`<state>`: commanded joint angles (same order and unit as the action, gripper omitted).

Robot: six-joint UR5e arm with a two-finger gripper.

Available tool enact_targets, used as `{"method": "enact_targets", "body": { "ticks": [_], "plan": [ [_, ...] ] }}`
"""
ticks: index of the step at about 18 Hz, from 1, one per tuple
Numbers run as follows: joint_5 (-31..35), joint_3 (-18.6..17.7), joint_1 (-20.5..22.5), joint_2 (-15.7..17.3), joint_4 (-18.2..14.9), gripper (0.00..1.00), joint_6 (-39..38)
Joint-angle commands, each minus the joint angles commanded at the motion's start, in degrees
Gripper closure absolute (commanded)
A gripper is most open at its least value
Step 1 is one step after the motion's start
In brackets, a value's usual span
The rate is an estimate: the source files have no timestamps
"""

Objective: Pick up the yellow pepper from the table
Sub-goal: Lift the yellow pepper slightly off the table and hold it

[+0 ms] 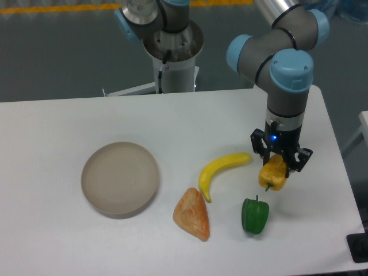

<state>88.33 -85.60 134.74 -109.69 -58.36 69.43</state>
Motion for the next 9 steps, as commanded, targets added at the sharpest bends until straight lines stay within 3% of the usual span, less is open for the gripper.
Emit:
{"method": "enact_targets", "body": {
  "ticks": [9],
  "plan": [
    [-0.09,0.17,0.00,0.00,0.00,0.67,0.18]
  ]
}}
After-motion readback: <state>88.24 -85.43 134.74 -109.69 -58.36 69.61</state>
